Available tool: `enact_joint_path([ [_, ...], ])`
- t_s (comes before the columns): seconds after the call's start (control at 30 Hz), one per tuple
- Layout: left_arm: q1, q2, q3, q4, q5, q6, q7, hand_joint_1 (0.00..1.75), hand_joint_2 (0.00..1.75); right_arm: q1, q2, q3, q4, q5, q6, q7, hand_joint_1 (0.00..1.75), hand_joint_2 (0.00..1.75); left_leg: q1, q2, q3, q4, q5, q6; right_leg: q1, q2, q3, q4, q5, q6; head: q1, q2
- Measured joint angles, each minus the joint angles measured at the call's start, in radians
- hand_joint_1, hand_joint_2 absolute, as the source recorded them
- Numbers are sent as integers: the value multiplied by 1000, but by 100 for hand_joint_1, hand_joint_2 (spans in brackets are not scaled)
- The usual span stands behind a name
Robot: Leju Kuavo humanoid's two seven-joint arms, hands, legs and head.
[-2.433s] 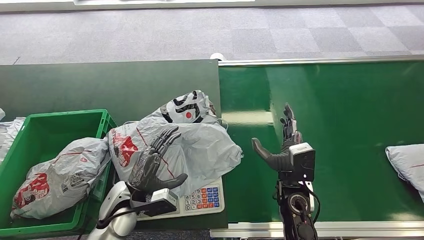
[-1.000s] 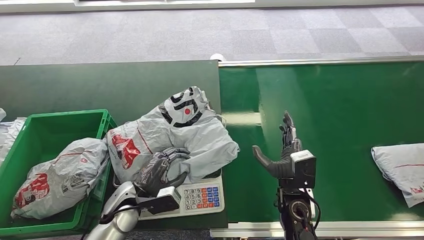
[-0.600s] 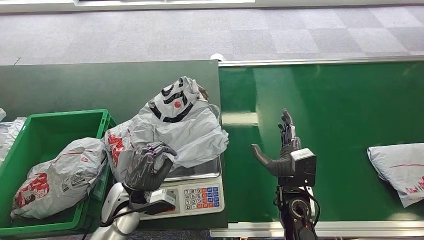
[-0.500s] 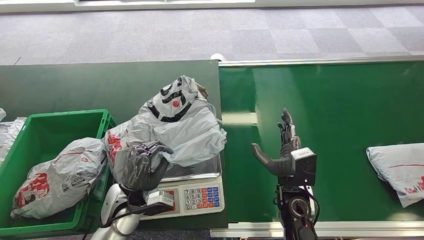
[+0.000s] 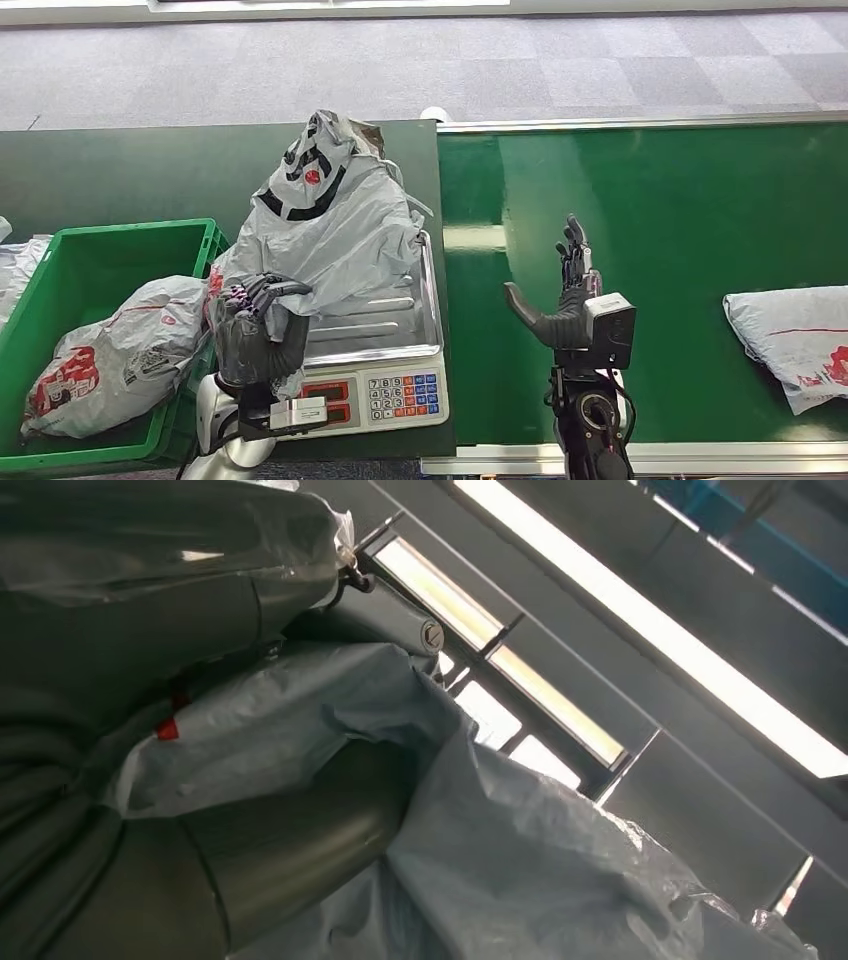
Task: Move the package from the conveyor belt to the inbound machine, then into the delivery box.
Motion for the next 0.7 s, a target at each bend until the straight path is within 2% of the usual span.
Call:
enact_joint_path([
  [0.2,9,-43,58,-167,-9,0,-2,175,0,-5,0,15,25,-16,-17,-9,0,175,0,0,0,0,0,0,0,0,0,0,0,0,0,0],
  [0.47,12,-82,140,-373,-103,0,-2,175,0,-6,-1,31,46,-34,-28,-17,0,175,0,0,0,0,0,0,0,0,0,0,0,0,0,0],
  [0.7,12,-101,203,-508,-95,0,-2,175,0,-4,-1,42,51,-39,-32,-19,0,175,0,0,0,0,0,0,0,0,0,0,0,0,0,0],
])
